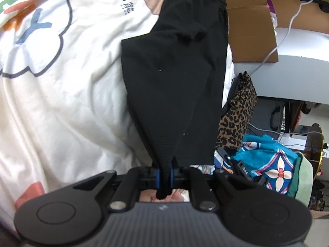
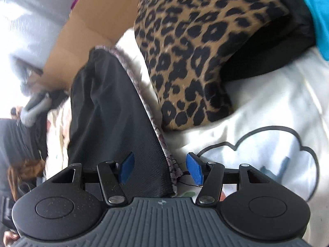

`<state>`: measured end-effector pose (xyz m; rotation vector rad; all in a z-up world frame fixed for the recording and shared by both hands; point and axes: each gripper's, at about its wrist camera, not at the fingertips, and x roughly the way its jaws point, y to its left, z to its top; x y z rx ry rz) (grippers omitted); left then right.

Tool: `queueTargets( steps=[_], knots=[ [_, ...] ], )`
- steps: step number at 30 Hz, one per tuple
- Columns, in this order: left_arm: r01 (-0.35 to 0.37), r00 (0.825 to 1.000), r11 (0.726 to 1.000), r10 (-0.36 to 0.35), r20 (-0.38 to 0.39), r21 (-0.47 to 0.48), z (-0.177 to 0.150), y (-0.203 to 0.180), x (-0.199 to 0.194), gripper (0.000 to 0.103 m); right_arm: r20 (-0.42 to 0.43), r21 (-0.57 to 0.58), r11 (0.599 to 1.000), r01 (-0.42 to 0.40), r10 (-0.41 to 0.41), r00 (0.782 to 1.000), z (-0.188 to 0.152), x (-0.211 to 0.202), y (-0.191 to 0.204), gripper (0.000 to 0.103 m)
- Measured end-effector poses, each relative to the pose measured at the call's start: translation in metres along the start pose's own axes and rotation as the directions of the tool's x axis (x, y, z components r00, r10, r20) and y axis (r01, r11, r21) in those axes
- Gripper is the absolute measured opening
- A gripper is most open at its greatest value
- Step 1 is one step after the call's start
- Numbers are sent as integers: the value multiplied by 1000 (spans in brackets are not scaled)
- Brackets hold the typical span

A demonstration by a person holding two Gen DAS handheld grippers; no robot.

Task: Fold clothes
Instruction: 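Hold the pants hem with the left tool and pull it straight, then close the right tool on the floral-lined pants edge while the left tool holds the hem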

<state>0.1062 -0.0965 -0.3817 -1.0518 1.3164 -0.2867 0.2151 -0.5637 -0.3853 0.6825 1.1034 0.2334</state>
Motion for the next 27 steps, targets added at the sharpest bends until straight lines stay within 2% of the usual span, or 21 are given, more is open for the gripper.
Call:
queueTargets(
  steps=[3,5,7,10,15,21,27],
  knots=[
    [-5,1000,1000,5,-2,-5,1,3,1,9,-51,-33,999,-9,7,999,3,11,0,61],
    [-8,1000,1000,8,-3,-8,1,4,2,10,-76,-51,998,-20,17,997,5,17,2,48],
    [-12,1000,1000,12,-5,-12,1,6,2,10,-124,-82,996,-24,14,992,6,25,5,14],
    [-17,1000,1000,17,-8,-16,2,8,4,10,-166,-108,993,-43,25,986,5,35,7,10],
    [-18,1000,1000,18,-8,-21,1,9,3,10,-146,-67,996,-57,46,988,3,34,3,8],
    [4,1000,1000,-4,-14,-2,-4,-2,-2,10,-54,-2,998,-70,70,996,-7,1,4,6],
    [37,999,998,-35,-33,54,-17,-17,-13,10,-43,-15,1000,-25,25,999,-9,-29,21,6]
  ],
)
